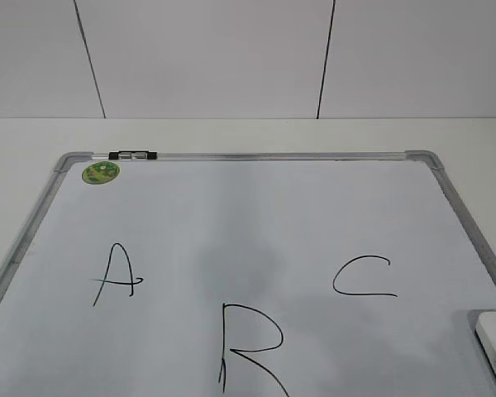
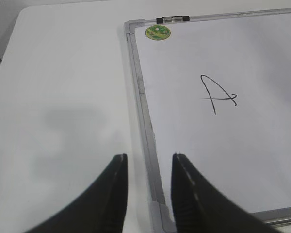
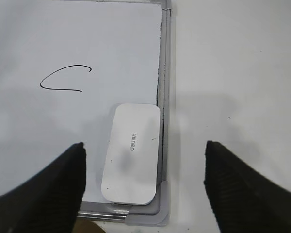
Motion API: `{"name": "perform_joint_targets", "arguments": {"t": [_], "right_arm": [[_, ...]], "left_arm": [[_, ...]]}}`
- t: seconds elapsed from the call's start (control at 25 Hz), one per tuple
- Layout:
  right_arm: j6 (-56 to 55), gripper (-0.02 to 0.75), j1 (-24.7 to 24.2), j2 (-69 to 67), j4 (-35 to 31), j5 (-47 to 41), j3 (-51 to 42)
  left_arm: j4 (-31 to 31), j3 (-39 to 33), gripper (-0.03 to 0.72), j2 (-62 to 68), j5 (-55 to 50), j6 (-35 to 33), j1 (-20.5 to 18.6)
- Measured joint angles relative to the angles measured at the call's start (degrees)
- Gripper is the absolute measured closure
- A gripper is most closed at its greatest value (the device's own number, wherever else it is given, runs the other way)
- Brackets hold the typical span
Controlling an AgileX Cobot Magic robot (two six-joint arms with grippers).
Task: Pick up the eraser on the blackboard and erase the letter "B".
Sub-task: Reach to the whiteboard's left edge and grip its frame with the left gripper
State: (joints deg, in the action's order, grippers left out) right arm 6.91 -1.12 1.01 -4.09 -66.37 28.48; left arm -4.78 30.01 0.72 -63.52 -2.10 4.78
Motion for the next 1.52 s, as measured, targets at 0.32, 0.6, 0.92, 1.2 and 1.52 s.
{"name": "perform_joint_targets", "arguments": {"t": [0.32,0.6,0.92,1.2,1.52], "right_arm": [[0.0,0.153,0.0,0.0,0.0,0.0,0.0],[0.0,0.154,0.0,0.0,0.0,0.0,0.0],[0.0,0.154,0.0,0.0,0.0,0.0,0.0],[-2.0,0.154,0.0,0.0,0.0,-0.1,0.0],[-4.6,0.154,0.0,-3.0,-0.6,-0.6,0.1]], "left_arm": [[0.0,0.0,0.452,0.0,0.0,0.0,0.0],[0.0,0.0,0.452,0.0,0.0,0.0,0.0],[0.0,0.0,0.452,0.0,0.0,0.0,0.0],[0.0,0.0,0.452,0.0,0.0,0.0,0.0],[0.0,0.0,0.45,0.3,0.0,0.0,0.0]]}}
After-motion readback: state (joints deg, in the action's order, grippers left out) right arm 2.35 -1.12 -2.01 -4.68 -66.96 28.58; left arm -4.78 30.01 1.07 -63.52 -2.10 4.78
